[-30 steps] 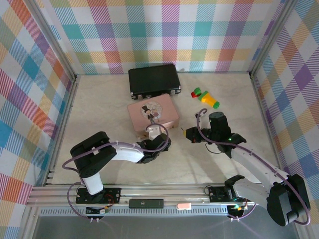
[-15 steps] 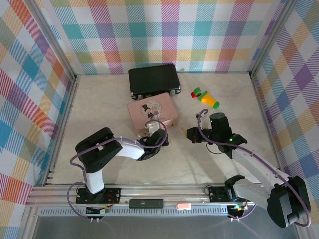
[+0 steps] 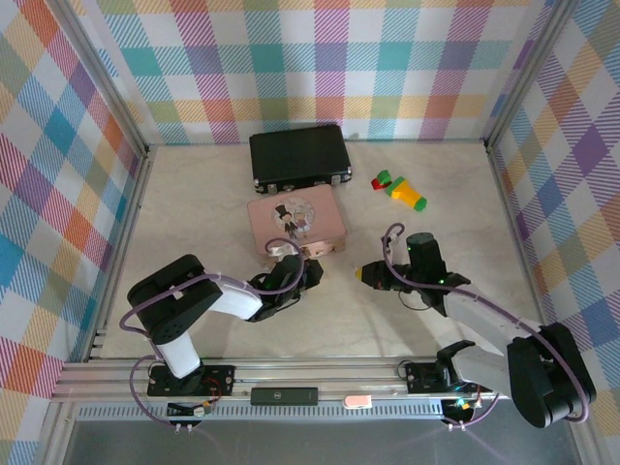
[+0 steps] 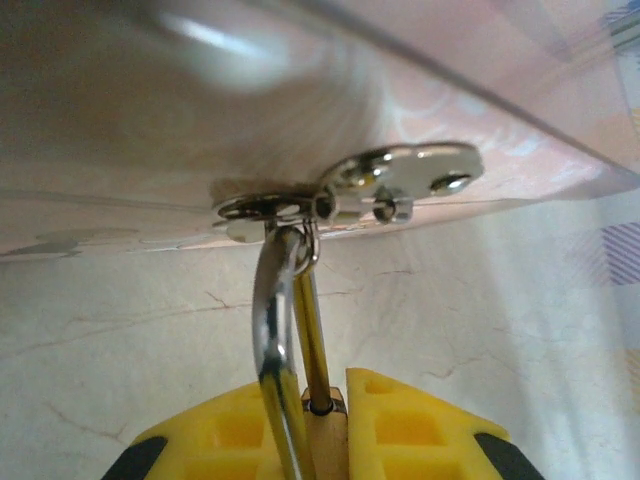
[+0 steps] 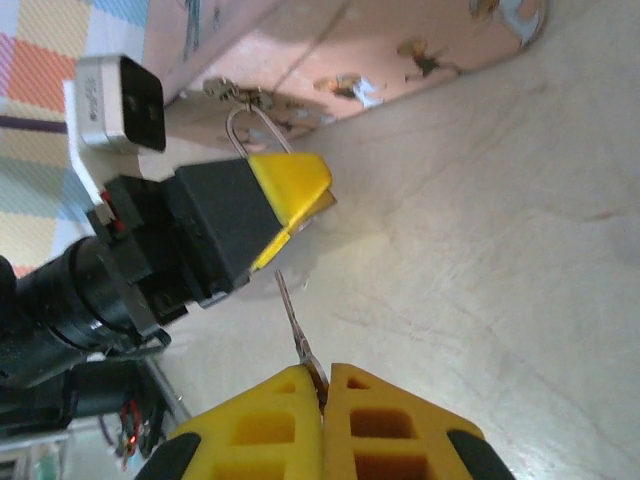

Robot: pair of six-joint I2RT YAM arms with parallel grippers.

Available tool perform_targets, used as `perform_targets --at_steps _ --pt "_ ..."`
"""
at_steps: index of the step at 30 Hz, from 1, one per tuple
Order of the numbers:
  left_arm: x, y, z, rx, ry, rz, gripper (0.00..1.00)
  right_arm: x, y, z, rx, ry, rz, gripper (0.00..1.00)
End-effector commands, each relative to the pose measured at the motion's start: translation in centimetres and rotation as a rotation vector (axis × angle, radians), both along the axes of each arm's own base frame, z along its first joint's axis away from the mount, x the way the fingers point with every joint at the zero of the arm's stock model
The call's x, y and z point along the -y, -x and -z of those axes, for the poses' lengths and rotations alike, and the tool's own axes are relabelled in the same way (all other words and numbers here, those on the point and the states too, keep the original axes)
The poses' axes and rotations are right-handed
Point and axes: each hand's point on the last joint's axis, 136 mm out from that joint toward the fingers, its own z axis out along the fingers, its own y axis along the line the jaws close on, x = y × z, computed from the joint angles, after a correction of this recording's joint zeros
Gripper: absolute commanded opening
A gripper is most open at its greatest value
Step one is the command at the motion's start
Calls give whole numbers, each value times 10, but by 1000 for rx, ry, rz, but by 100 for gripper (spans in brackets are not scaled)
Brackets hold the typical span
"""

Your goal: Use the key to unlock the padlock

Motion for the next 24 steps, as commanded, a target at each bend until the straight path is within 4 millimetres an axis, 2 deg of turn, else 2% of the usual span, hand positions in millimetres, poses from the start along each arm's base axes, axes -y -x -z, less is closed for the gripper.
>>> perform_targets --at_steps 1,7,15,24 --pt "16 -5 -55 69 263 4 0 -15 4 -18 30 -141 -60 0" --pt "21 -4 -76 94 358 20 0 -25 11 -12 -7 -170 -104 0" --pt "23 -4 -96 126 404 28 0 -42 3 -5 -26 -178 -135 0" --pt "25 -2 -99 124 429 37 0 -54 -3 -11 24 -162 -159 0"
